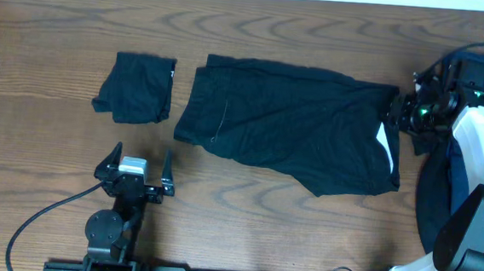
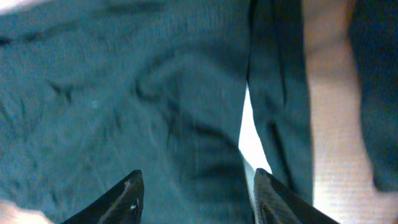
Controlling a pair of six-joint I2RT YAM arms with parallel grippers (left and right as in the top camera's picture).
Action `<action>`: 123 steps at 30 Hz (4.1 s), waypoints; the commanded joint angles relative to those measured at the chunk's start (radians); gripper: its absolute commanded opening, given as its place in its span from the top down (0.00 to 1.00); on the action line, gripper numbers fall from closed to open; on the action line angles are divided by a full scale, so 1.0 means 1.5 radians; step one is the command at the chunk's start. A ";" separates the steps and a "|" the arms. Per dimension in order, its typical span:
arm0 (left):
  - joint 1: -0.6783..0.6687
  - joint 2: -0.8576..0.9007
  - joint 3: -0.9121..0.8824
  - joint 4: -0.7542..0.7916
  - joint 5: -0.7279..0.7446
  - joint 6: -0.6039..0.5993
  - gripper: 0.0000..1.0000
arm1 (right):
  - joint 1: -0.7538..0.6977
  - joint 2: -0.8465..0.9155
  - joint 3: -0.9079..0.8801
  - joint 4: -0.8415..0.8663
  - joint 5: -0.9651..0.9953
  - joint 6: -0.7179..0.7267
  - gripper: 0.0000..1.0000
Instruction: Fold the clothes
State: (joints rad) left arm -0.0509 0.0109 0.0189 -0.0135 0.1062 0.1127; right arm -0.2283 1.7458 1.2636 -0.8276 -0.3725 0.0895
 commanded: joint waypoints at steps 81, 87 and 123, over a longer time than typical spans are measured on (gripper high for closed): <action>-0.042 1.403 0.931 -0.139 0.170 -0.042 0.56 | -0.004 -0.003 -0.024 0.034 0.037 -0.031 0.41; -0.042 1.403 0.931 -0.137 0.192 -0.044 0.90 | -0.004 -0.003 -0.024 0.034 0.037 -0.031 0.41; -0.042 1.330 0.931 -0.162 0.220 -0.043 0.94 | 0.002 0.178 -0.024 0.420 -0.034 -0.151 0.41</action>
State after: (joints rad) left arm -0.1131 2.0205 1.4025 -0.2569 0.4206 0.0486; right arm -0.2279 1.9980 1.2293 -0.2123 -0.3626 -0.1150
